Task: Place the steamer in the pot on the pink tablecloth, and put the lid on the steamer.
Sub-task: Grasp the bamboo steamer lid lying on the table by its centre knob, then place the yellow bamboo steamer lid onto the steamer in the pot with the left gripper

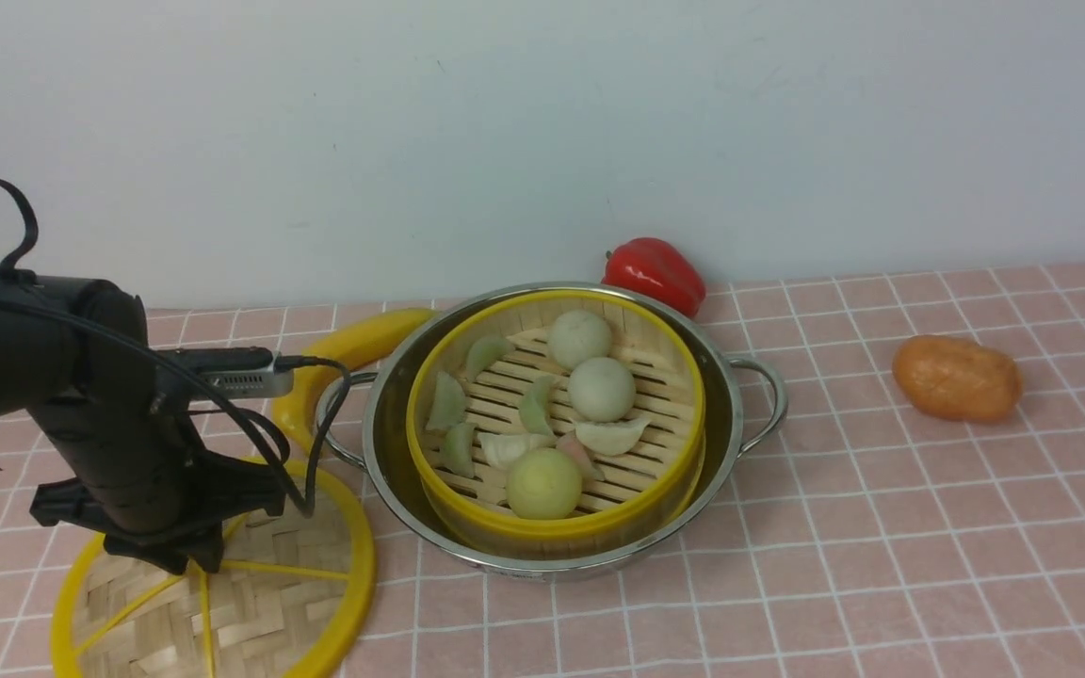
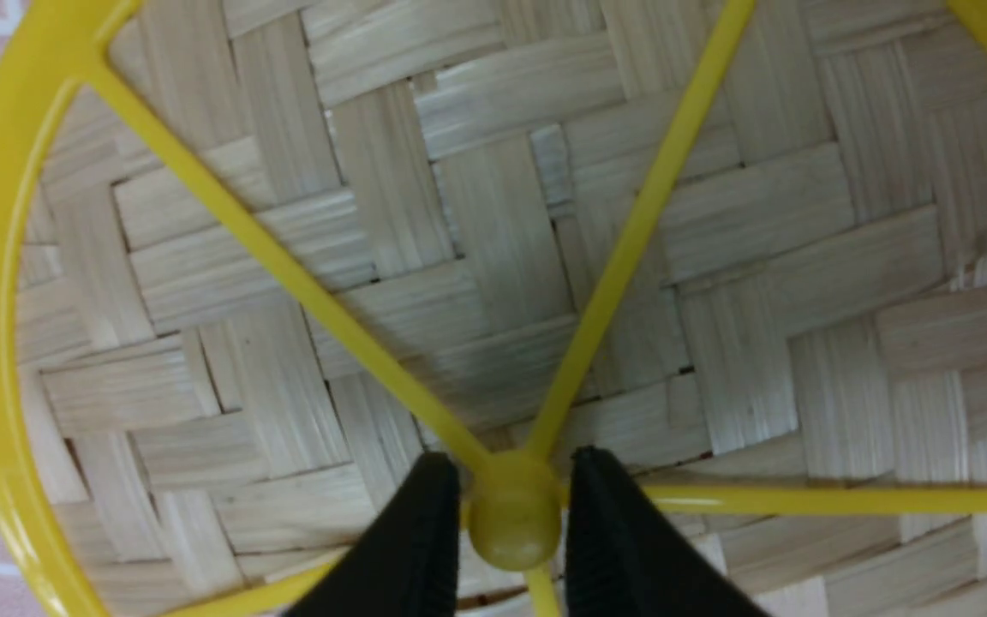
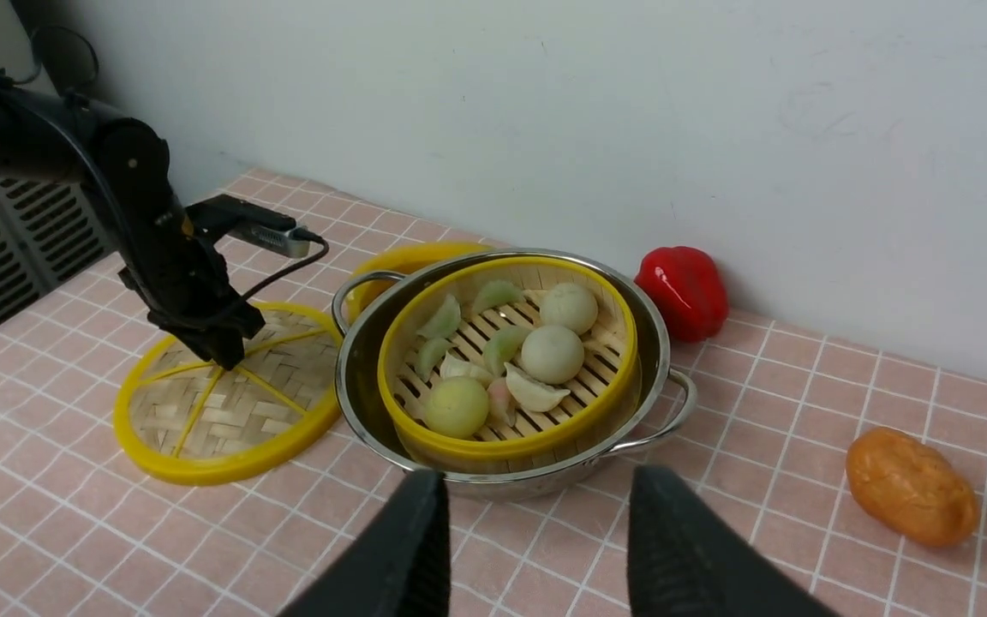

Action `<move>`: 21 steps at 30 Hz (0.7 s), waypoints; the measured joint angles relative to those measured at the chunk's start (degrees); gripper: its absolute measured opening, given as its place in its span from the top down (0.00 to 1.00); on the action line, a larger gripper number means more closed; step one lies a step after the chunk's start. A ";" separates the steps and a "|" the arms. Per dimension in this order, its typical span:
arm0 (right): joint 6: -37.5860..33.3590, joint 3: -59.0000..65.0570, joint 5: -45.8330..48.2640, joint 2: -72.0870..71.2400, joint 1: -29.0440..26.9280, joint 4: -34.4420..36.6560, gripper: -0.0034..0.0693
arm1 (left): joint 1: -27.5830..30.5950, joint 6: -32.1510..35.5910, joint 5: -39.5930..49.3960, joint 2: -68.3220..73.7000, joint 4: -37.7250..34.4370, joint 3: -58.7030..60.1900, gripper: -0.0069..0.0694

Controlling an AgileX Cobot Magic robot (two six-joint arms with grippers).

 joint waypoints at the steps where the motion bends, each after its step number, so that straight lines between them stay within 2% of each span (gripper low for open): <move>1: 0.00 0.00 0.00 0.00 0.00 -0.21 0.54 | 0.00 0.00 0.00 0.00 -0.05 0.00 0.75; 5: 0.00 0.00 0.00 0.00 0.00 -1.26 0.54 | 0.00 0.00 0.70 -0.18 0.74 -0.07 0.75; 10: 0.00 0.00 0.00 0.00 0.00 -1.49 0.54 | 0.00 0.00 7.56 -2.27 6.27 -3.38 0.75; 16: 0.00 0.00 0.00 0.00 0.00 -2.58 0.54 | -0.13 -3.25 21.00 -6.40 16.35 -17.21 0.75; 21: 0.00 0.00 0.00 0.00 0.00 -2.77 0.54 | -4.49 -1.29 21.85 -6.91 14.18 -28.96 0.75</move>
